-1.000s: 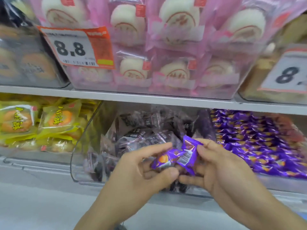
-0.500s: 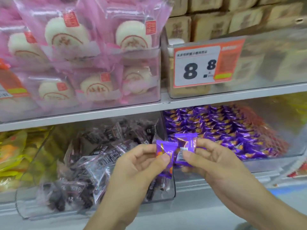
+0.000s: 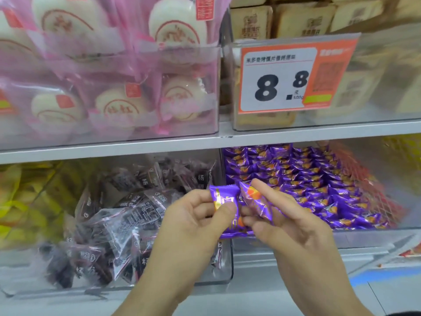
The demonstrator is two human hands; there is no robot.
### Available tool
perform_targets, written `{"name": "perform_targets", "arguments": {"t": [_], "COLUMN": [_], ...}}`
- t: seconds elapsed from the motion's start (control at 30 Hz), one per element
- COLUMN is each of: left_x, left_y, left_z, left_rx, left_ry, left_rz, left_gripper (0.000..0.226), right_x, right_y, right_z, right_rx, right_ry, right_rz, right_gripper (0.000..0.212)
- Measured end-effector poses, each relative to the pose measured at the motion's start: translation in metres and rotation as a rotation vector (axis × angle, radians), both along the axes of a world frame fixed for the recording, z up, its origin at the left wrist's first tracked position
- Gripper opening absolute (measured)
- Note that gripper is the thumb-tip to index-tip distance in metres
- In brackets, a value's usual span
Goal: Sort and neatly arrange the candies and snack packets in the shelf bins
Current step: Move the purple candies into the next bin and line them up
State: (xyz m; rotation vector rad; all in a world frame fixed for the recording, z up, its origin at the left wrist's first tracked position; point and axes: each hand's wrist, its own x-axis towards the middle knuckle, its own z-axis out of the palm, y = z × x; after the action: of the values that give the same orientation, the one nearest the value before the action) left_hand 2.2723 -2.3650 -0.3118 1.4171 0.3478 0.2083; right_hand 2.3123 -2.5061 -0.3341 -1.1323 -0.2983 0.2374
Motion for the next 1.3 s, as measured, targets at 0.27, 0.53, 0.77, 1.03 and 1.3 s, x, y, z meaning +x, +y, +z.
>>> {"name": "perform_targets", "arguments": {"t": [0.27,0.53,0.77,1.03,1.3], "left_x": [0.004,0.007,0.008,0.012,0.011], "left_y": [-0.003,-0.003,-0.009,-0.016,-0.034], "left_z": [-0.003,-0.005,-0.008,-0.006,-0.008], "left_rx": [0.036,0.110,-0.008,-0.180,-0.034], "left_ry": [-0.028,-0.077,-0.099,-0.085,-0.203], "left_rz": [-0.013,-0.046,-0.018,-0.019,-0.038], "left_gripper": [0.019,0.027,0.021,0.033,0.026], "right_x": [0.002,0.007,0.019,0.016,0.016], "right_y": [-0.007,-0.010,-0.020,-0.025,-0.021], "right_z": [0.004,0.006,0.008,0.019,0.010], "right_rx": [-0.051,-0.010,-0.090,-0.160,-0.358], "right_ry": [-0.019,0.163,0.152,0.139,-0.208], "right_rz": [-0.007,0.077,-0.005,0.096,-0.061], "right_gripper": [0.045,0.043,0.047,0.029,0.031]}}
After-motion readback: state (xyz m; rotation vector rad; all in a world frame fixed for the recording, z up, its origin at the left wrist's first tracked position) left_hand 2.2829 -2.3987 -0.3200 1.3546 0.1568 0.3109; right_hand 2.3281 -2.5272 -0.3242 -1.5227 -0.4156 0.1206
